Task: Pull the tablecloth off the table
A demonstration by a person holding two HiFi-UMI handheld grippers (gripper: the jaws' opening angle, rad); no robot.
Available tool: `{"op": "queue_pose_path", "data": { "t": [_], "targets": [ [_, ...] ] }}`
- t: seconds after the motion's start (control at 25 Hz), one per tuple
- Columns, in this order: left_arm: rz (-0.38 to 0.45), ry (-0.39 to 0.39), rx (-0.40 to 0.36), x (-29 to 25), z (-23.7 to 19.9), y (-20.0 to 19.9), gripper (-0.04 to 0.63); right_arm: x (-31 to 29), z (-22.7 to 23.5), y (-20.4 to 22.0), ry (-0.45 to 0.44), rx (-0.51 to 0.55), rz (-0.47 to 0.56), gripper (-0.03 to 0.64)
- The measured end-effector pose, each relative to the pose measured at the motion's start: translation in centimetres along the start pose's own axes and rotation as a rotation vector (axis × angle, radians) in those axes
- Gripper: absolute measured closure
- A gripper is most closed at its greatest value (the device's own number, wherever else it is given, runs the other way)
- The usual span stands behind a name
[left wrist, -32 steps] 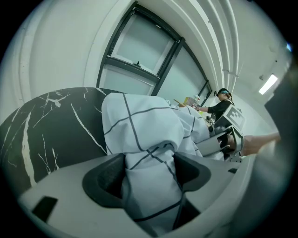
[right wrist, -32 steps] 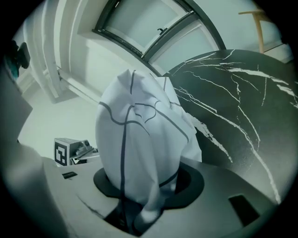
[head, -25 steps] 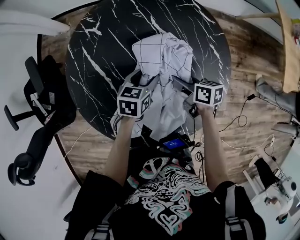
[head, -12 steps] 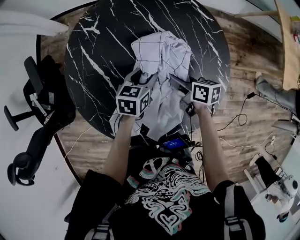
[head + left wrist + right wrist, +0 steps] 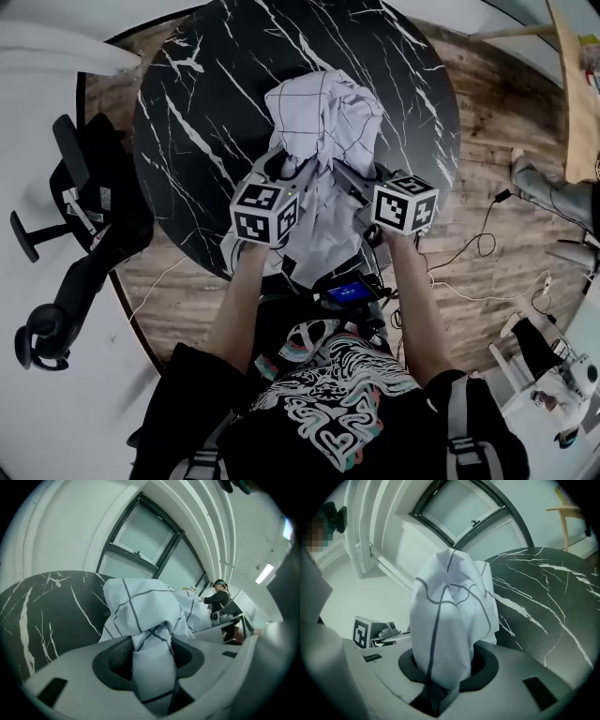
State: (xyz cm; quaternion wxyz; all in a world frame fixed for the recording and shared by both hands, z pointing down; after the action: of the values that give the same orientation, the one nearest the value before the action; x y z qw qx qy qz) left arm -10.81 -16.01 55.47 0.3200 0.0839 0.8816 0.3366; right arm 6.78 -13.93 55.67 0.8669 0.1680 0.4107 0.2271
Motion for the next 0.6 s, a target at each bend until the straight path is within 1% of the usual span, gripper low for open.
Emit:
{"op": "queue_pose_path", "data": {
  "t": [0.2, 0.32, 0.6],
  "targets": [
    [0.033, 0.018, -0.009, 0.7, 0.5, 0.0, 0.416, 0.5, -1.3, -0.1, -0.004, 0.048, 0.017, 0.486],
    [0.056, 0.031, -0.013, 1.4, 0.9, 0.0, 0.420, 1.0, -2.1, -0.1, -0.027, 0.063, 0.030, 0.488],
    [0.082, 0.006, -0.041, 2.7, 2.1, 0.1, 0.434, 1.7, -3.5, 0.1, -0.038, 0.099, 0.041, 0.489]
  ]
}}
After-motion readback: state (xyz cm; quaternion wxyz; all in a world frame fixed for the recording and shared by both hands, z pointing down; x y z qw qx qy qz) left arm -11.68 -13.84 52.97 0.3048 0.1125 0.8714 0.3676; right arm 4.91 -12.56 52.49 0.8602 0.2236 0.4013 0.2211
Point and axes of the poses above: the fingertips, and each gripper's own axes: x backward along the fingers, z to its right, y out of its underside, the point moved 9 cm from there along x, backward along the fingers, and after that the axes turned 10 degrees about y, right-handed, at the moved point
